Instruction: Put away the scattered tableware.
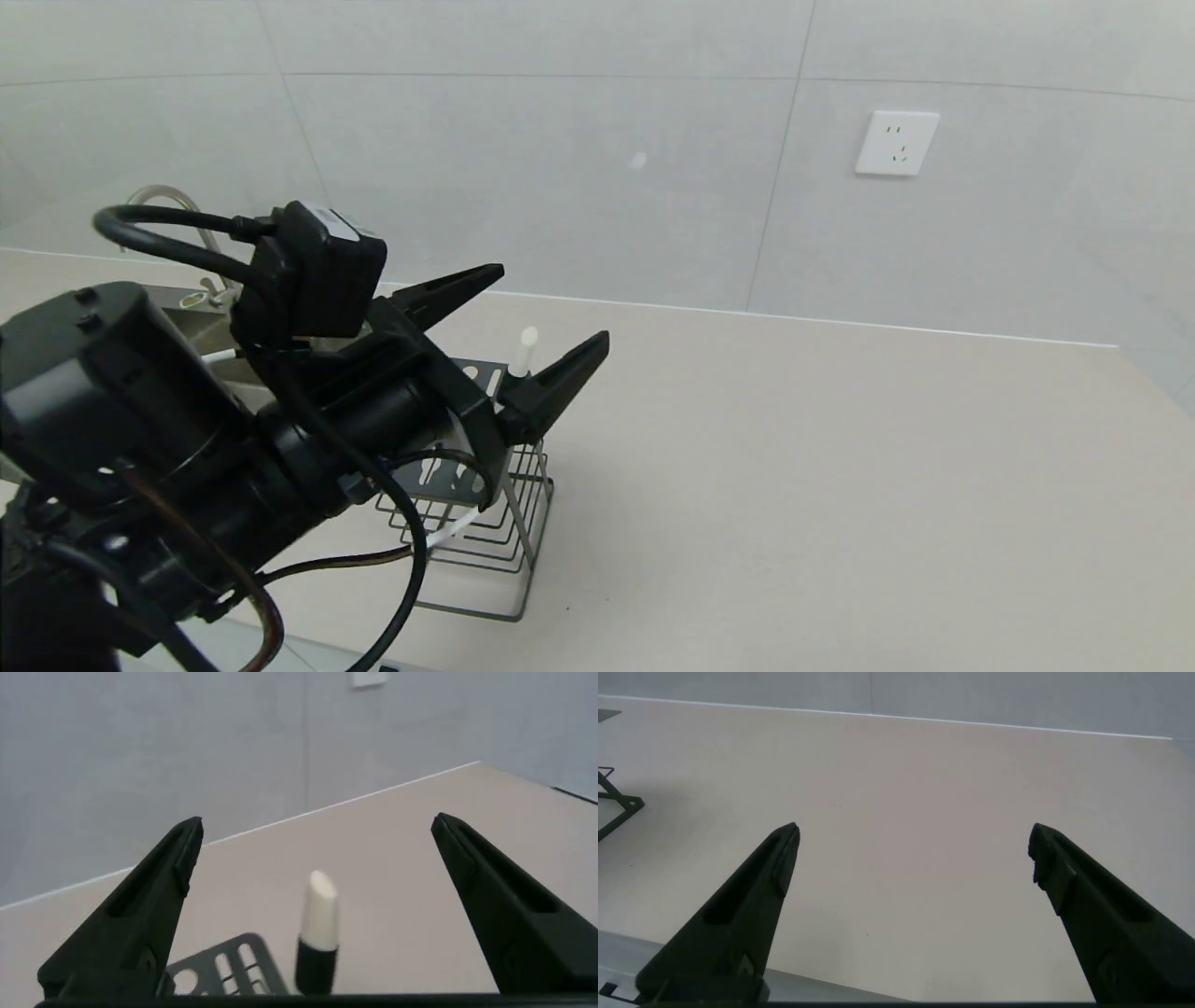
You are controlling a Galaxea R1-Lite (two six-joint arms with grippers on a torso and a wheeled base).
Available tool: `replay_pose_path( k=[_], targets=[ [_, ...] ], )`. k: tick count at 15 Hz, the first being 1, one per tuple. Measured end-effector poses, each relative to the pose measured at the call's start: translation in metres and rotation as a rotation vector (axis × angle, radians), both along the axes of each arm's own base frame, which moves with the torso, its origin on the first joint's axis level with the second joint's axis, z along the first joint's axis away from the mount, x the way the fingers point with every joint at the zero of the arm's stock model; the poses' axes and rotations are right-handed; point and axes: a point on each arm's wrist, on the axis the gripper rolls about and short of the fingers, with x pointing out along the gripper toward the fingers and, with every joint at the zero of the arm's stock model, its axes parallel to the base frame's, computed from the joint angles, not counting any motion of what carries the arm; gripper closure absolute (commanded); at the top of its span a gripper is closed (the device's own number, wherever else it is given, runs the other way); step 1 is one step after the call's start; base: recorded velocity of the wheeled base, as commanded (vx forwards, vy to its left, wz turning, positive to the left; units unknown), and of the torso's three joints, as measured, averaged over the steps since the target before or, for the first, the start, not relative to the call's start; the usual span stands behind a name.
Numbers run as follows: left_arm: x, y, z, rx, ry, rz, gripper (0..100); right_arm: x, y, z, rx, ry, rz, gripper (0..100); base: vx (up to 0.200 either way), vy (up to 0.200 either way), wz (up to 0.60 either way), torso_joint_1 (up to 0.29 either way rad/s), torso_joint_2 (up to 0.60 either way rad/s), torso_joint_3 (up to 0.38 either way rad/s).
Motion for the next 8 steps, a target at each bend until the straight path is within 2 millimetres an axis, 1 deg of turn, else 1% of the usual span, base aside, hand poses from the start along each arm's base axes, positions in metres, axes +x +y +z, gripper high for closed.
replay_pose_path(
  k=[1, 2, 3, 4, 6, 7, 8],
  targets=[
    [-0.001, 0.004, 0.004, 0.003, -0.033, -0.082, 0, 0.0, 0.0, 0.0, 0.0, 0.0, 0.0, 0, 0.0, 0.0, 0.0, 0.0, 0.0, 0.0],
    [0.0, 0.012, 0.006, 0.013, -0.067, -0.158, 0, 0.0, 0.0, 0.0, 0.0, 0.0, 0.0, 0, 0.0, 0.0, 0.0, 0.0, 0.0, 0.0],
    [0.001, 0.026, 0.009, 0.03, -0.107, -0.239, 0, 0.0, 0.0, 0.0, 0.0, 0.0, -0.001, 0, 0.0, 0.0, 0.0, 0.0, 0.0, 0.0],
    [0.001, 0.043, 0.012, 0.042, -0.137, -0.278, 0, 0.0, 0.0, 0.0, 0.0, 0.0, 0.0, 0, 0.0, 0.0, 0.0, 0.0, 0.0, 0.0],
    [-0.009, 0.079, 0.017, 0.041, -0.164, -0.246, 0, 0.0, 0.0, 0.0, 0.0, 0.0, -0.001, 0, 0.0, 0.0, 0.0, 0.0, 0.0, 0.0],
    [-0.02, 0.093, 0.018, 0.029, -0.167, -0.215, 0, 0.0, 0.0, 0.0, 0.0, 0.0, 0.0, 0, 0.0, 0.0, 0.0, 0.0, 0.0, 0.0],
    [-0.037, 0.108, 0.018, 0.012, -0.171, -0.178, 0, 0.0, 0.0, 0.0, 0.0, 0.0, 0.0, 0, 0.0, 0.0, 0.0, 0.0, 0.0, 0.0]
  ],
)
